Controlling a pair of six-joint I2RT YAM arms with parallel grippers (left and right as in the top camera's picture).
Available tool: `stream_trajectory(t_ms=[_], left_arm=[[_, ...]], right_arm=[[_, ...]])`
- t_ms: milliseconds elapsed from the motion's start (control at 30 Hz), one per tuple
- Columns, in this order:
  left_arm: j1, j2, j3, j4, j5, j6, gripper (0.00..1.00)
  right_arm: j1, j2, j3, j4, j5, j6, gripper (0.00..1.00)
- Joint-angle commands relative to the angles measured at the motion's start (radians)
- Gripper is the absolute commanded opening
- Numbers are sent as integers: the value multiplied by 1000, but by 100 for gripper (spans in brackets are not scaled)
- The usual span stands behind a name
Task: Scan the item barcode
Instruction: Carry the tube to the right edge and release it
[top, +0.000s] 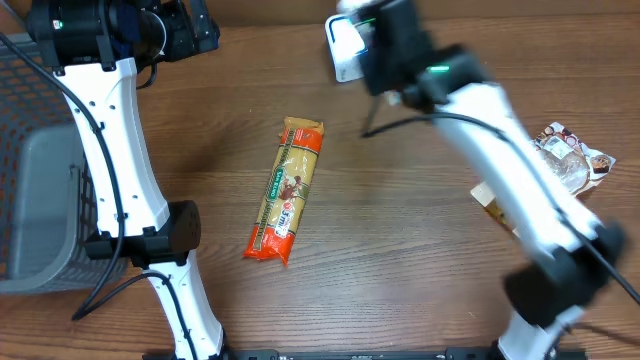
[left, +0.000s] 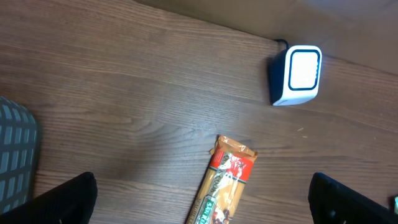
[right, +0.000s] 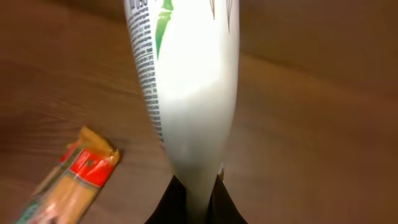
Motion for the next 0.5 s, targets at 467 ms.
stream_trajectory(t_ms=[467], left_arm=[[-13, -16, 6, -2, -6, 2, 100]], right_arm=[[-415, -70, -523, 14, -307, 329, 4]])
